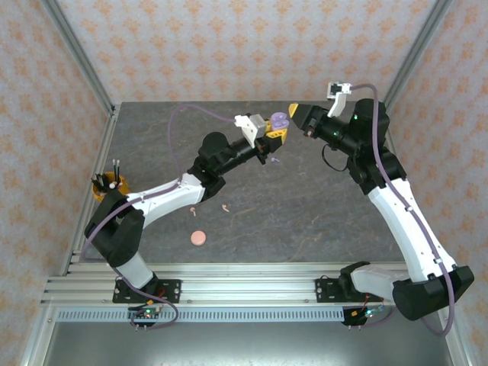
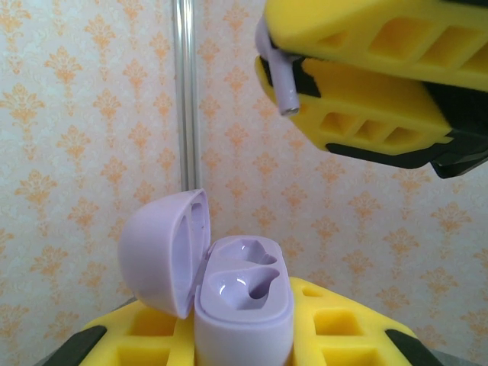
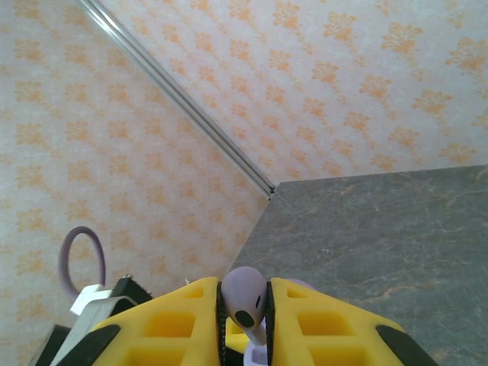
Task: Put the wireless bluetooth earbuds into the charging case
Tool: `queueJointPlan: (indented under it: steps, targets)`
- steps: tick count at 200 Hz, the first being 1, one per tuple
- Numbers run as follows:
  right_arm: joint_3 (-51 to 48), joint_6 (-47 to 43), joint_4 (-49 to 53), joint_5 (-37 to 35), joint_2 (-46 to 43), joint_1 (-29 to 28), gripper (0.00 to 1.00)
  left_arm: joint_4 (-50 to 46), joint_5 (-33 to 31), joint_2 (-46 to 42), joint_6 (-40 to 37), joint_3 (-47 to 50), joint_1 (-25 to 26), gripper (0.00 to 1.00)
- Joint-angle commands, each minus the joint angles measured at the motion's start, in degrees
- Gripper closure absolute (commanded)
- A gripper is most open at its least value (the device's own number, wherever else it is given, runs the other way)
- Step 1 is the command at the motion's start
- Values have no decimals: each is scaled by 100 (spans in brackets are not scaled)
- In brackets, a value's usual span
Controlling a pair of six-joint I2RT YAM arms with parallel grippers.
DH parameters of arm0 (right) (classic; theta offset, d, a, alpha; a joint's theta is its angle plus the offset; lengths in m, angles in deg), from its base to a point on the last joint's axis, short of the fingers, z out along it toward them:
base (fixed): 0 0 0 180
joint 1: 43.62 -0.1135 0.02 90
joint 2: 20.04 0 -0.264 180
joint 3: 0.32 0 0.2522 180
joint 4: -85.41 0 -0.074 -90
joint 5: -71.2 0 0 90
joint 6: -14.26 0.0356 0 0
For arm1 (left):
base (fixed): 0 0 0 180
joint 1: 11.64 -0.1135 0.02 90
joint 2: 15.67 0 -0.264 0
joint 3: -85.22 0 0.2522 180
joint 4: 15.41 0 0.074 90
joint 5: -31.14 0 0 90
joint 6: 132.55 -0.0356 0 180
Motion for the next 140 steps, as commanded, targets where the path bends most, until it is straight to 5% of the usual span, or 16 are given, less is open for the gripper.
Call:
queueJointPlan:
  steps: [1, 140]
  targets:
    - [-100, 50, -320, 276, -94, 13, 79, 134, 128, 72, -1, -247, -79, 100]
    - [-195, -136, -155, 453, 63, -119, 80, 81, 198, 80, 37, -394, -80, 100]
